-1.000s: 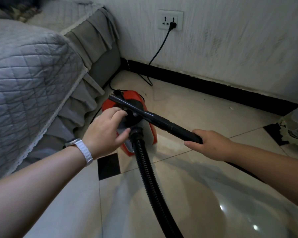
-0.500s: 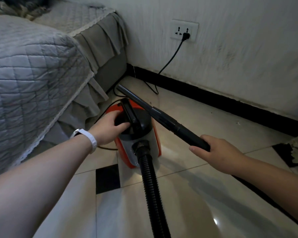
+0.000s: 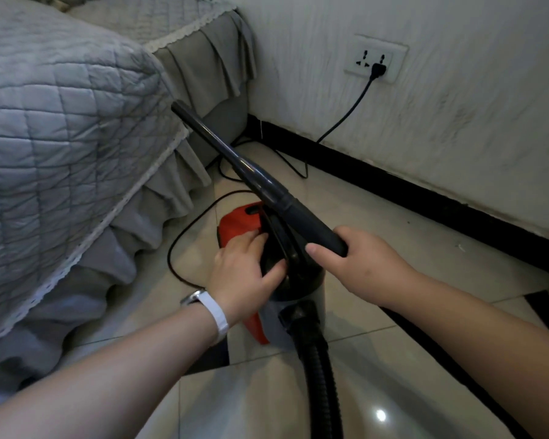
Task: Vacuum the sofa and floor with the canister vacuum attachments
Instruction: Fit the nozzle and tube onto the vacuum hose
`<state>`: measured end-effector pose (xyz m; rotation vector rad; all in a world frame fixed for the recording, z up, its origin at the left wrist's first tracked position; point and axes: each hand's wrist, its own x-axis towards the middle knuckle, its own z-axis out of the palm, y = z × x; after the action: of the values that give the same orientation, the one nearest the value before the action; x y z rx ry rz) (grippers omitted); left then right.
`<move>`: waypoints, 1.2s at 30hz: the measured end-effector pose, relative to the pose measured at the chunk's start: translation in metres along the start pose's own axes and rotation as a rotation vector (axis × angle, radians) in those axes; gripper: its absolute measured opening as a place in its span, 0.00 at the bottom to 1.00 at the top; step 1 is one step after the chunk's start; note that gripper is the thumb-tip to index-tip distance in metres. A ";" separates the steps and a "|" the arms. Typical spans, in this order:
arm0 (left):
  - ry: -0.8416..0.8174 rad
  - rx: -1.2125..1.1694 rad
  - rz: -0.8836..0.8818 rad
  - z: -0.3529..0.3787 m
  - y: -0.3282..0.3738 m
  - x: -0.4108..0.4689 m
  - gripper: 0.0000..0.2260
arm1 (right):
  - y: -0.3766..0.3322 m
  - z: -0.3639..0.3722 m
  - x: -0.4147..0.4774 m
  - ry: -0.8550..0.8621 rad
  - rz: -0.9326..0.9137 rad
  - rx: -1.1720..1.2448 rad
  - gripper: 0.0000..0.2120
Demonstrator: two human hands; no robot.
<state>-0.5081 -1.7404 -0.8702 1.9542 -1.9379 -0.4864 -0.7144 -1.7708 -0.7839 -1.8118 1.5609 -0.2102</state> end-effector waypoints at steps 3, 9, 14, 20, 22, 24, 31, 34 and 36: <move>0.040 0.025 0.014 0.007 0.010 -0.008 0.30 | -0.014 0.004 0.003 0.002 -0.011 -0.065 0.14; 0.086 -0.050 0.048 0.010 0.005 -0.008 0.25 | -0.032 0.014 0.014 0.039 0.026 -0.132 0.18; 0.104 -0.469 -0.169 -0.003 -0.014 0.029 0.10 | -0.034 0.022 0.022 0.006 0.095 -0.124 0.18; -0.125 -0.364 -0.171 -0.003 -0.022 0.060 0.12 | -0.033 0.020 0.025 -0.047 0.108 -0.034 0.16; -0.158 -0.332 -0.131 -0.004 -0.021 0.063 0.14 | -0.033 0.020 0.026 -0.051 0.107 -0.033 0.16; -0.180 -0.316 -0.085 -0.007 -0.023 0.064 0.16 | -0.033 0.019 0.027 -0.054 0.108 -0.026 0.16; -0.238 -0.190 0.084 0.003 -0.049 0.070 0.36 | -0.031 0.022 0.030 -0.048 0.120 0.038 0.13; -0.231 -0.177 0.059 0.007 -0.051 0.073 0.40 | -0.030 0.023 0.032 -0.030 0.134 0.062 0.13; -0.248 -0.140 0.047 0.006 -0.050 0.075 0.41 | -0.029 0.025 0.033 -0.022 0.137 0.065 0.13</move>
<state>-0.4660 -1.8152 -0.8997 1.8284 -2.0290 -0.8627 -0.6692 -1.7904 -0.7945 -1.6448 1.6368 -0.1736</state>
